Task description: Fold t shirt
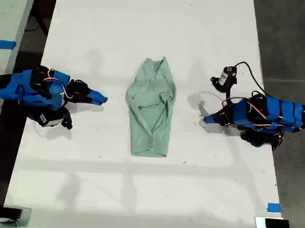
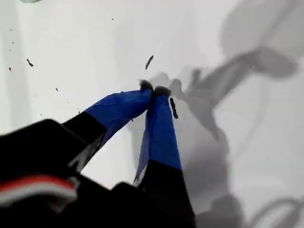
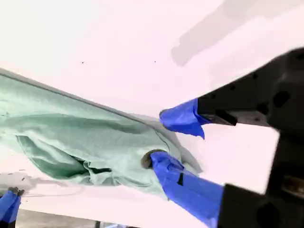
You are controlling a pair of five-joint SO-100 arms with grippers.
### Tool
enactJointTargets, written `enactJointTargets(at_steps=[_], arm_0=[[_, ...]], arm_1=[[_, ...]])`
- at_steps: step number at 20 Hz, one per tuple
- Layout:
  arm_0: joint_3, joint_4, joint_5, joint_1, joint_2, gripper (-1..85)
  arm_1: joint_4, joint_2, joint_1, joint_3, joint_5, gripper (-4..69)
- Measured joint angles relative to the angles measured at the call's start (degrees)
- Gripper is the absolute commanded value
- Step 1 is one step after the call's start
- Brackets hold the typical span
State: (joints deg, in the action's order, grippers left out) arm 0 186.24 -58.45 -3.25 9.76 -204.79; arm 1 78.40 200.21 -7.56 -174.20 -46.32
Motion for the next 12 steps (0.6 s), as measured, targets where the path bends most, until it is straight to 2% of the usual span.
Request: enactJointTargets(at_steps=[2, 4, 6, 8, 9, 10, 11, 12], arm_0=[[0.0, 0.0, 0.0, 0.0, 0.0, 10.6], [0.0, 0.0, 0.0, 0.0, 0.0, 10.6], [0.0, 0.0, -0.1, 0.0, 0.0, 11.9], [0.0, 0.0, -6.7, 1.3, -0.1, 18.2], [0.0, 0.0, -11.9, 2.6, -0.2, 19.0], [0.0, 0.2, -17.8, 1.7, -0.2, 19.4], [0.0, 0.5, -22.8, 0.0, -0.2, 17.2], [0.0, 0.5, -24.2, -1.8, -0.2, 14.5]], arm_1=[[0.0, 0.0, 0.0, 0.0, 0.2, 1.5], [0.0, 0.0, 0.1, 0.0, 5.4, 1.9], [0.0, 0.0, 1.4, 0.0, 19.4, 3.2], [0.0, 0.1, 7.2, 0.0, 39.8, 8.3], [0.0, 0.1, 11.0, 0.0, 50.1, 7.6], [0.0, 0.1, 14.9, 0.0, 57.0, 1.1], [0.0, 0.1, 16.4, 0.0, 58.6, 1.1], [0.0, 0.1, 16.6, 0.0, 58.4, 1.1]])
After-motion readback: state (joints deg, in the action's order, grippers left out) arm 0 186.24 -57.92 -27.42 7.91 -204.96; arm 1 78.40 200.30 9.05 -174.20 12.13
